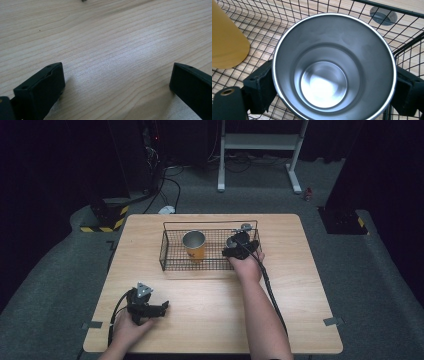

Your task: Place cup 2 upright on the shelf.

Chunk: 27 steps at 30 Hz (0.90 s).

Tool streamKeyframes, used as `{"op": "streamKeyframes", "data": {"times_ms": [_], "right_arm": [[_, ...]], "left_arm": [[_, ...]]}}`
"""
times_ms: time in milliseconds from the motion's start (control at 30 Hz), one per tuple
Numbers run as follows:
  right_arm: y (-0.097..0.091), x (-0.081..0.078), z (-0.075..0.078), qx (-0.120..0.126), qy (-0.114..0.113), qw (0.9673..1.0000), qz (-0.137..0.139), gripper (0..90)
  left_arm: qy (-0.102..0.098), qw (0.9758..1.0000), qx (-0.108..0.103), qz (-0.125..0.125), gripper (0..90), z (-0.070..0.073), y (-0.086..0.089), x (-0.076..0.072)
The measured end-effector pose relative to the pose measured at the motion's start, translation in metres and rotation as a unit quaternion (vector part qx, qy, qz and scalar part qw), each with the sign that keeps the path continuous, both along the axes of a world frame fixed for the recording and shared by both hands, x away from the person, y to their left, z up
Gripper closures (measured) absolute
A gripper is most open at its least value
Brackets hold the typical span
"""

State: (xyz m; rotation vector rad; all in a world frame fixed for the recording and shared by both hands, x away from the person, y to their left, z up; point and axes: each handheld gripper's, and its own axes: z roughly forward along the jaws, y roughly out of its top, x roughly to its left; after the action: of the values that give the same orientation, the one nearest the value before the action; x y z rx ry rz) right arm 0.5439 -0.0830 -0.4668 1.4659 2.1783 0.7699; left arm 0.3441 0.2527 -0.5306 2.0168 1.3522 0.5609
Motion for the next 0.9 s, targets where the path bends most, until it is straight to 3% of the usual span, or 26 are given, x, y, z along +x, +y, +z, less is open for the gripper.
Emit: {"op": "streamKeyframes", "data": {"times_ms": [900], "right_arm": [[-0.004,-0.015,0.021,0.011,-0.03,0.9995,-0.001,9.9]], "left_arm": [[0.0,1.0,0.0,0.0,0.3,0.0,0.0,0.0]]}}
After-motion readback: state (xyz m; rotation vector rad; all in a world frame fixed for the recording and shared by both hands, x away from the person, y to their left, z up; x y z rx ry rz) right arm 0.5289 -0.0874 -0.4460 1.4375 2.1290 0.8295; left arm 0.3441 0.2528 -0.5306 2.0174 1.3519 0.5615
